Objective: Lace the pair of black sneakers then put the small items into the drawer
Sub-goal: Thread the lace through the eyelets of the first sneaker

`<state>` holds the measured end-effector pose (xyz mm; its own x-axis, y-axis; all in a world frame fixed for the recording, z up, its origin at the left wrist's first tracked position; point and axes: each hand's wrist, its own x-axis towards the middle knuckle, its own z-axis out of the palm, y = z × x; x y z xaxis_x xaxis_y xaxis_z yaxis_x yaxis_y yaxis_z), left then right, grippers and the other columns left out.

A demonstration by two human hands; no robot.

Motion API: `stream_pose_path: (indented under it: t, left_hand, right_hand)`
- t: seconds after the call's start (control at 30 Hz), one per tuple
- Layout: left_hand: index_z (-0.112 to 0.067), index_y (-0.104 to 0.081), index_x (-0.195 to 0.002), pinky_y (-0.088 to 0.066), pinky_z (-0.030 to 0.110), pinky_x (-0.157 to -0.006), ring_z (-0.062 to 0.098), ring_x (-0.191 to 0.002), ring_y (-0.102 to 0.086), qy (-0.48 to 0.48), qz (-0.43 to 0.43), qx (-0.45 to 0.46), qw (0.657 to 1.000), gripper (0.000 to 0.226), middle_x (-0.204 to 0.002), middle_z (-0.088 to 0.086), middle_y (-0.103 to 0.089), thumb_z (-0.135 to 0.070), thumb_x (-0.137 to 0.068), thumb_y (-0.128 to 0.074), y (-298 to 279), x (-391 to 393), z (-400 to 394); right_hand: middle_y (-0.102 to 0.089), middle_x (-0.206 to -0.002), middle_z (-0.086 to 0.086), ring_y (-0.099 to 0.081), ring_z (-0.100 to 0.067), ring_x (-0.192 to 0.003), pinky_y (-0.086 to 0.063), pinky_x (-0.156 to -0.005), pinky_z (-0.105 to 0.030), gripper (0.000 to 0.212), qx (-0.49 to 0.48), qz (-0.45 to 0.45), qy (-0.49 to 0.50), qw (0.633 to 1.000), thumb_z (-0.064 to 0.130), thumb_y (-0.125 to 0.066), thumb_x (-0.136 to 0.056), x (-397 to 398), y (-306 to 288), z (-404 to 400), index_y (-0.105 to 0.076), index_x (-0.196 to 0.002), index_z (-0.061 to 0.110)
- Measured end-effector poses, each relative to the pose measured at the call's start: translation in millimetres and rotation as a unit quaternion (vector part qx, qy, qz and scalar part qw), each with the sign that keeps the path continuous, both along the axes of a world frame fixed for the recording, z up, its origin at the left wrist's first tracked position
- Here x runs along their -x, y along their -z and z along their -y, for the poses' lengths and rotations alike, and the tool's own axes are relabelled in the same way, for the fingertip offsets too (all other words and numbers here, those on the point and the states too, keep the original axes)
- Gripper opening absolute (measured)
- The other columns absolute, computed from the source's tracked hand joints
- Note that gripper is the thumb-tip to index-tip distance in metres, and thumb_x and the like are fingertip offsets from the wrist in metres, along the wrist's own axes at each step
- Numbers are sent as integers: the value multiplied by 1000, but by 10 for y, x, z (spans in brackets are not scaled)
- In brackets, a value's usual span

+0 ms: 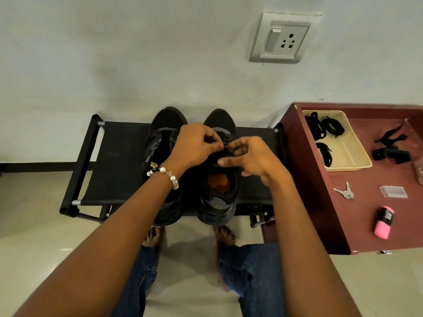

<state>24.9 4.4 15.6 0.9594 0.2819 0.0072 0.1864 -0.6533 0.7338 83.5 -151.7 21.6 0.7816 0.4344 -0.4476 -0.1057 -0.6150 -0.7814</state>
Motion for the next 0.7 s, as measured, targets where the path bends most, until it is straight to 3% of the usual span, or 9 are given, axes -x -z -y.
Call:
stream_pose_path:
  t: [0.07,0.27,0.47,0.7]
  left_hand:
    - [-20,-76,-81,-50,21,-75,7,-75,-64,2,-14,-26,1000,4,-81,-5,-71,-21,-82,-73,40,-3,44]
    - [-20,-76,-78,-51,24,-70,8,-74,-63,-35,-22,-39,998,7,-79,-6,-70,-20,-82,-70,98,-25,183]
    - [-21,-77,-81,-56,30,-79,9,-83,-66,-129,-29,82,988,3,-79,-7,-70,-21,-82,-74,201,-12,295]
    - [-20,-77,-80,-55,23,-75,8,-86,-66,-200,-60,205,956,3,-84,-4,-72,-18,-79,-78,208,-10,362]
  right_hand:
    - [-64,-91,-4,-66,-19,-82,-60,-57,-34,42,48,24,-27,998,22,-85,-74,30,0,-4,-65,-108,13]
    - [-70,-89,-10,-72,-29,-73,-62,-64,-42,10,57,72,-18,996,12,-71,-86,5,13,32,-71,-96,13]
    - [-71,-91,-12,-73,-29,-70,-62,-63,-41,15,40,68,-13,997,10,-71,-86,-30,49,64,-73,-101,9]
    - [-72,-89,-12,-73,-26,-69,-62,-63,-40,11,17,64,-16,998,8,-71,-86,-38,54,85,-76,-95,10]
